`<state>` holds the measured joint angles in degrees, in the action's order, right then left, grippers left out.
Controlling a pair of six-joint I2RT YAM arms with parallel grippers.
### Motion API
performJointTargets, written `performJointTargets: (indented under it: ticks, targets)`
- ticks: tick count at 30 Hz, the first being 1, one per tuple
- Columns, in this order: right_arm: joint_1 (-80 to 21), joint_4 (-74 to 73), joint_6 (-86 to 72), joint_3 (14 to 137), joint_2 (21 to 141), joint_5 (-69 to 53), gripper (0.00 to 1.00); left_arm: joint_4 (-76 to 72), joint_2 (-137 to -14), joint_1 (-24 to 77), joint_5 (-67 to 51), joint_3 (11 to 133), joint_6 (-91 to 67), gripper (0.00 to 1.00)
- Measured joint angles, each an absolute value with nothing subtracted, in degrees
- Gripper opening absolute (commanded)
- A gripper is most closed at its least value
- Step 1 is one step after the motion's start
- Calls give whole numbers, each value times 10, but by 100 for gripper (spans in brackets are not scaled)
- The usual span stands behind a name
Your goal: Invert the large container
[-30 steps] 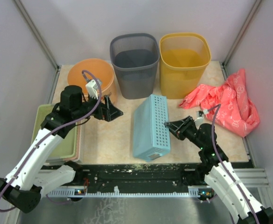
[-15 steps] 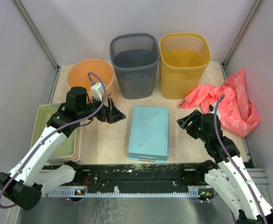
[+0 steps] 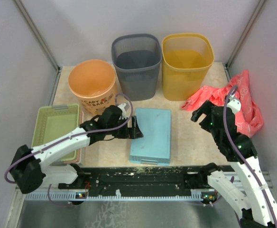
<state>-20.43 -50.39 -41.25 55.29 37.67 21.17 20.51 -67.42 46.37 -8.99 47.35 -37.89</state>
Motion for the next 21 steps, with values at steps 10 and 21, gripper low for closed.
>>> performJointTargets:
  ticks: [10,21]
  targets:
    - [-204,-556,-369,601,366,231,90,49,-933,495,-94,536,-423,99]
    - [-204,-596,-320,665,356,266,90,-16,-1059,558,-174,769,-378,99]
